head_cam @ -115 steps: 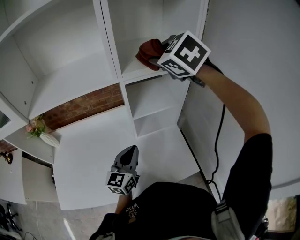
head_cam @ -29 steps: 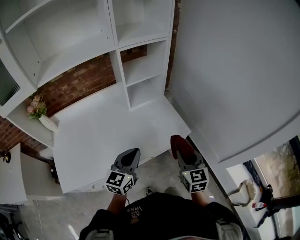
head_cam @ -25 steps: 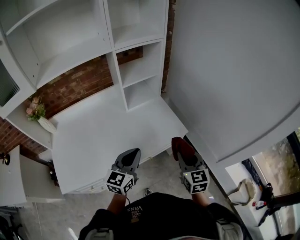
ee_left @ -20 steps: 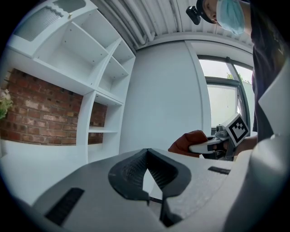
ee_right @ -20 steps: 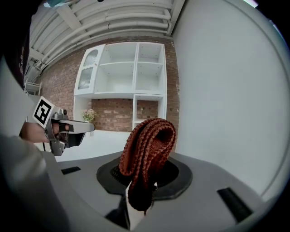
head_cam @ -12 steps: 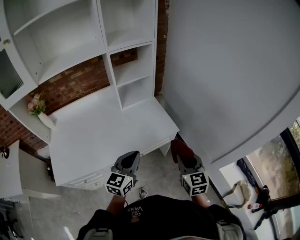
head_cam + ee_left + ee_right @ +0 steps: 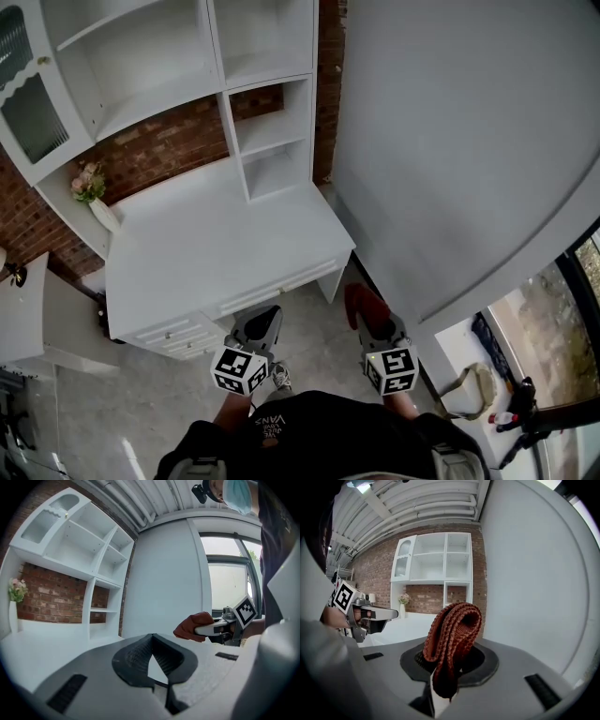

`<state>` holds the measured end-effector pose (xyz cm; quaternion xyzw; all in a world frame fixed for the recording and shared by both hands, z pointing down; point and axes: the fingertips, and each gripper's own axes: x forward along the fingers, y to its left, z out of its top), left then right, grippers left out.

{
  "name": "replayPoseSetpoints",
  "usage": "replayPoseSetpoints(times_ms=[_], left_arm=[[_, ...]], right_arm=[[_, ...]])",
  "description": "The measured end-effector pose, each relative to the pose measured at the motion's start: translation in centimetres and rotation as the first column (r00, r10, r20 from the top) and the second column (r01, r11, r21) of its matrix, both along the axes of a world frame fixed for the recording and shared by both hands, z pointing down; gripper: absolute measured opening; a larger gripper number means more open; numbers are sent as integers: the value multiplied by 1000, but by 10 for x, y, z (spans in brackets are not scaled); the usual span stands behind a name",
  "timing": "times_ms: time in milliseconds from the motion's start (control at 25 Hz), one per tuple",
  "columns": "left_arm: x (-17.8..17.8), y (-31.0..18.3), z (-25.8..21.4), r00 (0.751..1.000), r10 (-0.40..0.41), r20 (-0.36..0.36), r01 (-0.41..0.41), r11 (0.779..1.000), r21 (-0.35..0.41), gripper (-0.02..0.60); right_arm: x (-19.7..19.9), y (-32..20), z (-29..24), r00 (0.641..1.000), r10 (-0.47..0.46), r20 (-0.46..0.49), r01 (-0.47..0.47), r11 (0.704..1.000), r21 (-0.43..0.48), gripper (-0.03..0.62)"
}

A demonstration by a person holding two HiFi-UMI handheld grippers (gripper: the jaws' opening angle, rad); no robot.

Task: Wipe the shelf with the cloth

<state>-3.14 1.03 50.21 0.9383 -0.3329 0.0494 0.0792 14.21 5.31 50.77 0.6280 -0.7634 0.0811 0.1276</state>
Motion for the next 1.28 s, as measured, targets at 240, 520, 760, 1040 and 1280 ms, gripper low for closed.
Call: replayPoseSetpoints(times_ms=[240,520,760,1040,1280], left_arm=[[-7,39,3,999,-35,10,35,999,-2,6],[-13,71,4,998,-62,16,62,998,1,6],[-15,85,6,997,-69,16,69,998,3,6],[-9,94,7,998,-50,24,50,999,3,6],[-6,94,4,999,-28,37,28,1000,12,6]], right_arm=[[-6,33,6,999,-39,11,39,999,-5,92],[-9,59,10,998,-65,13,65,998,-9,92],[-13,73,12,997,-76,11,76,997,-9,91],[-10,83,14,998,-68,11,68,998,-9,89],[-9,84,13,998,-63,9,63,998,-8,90]])
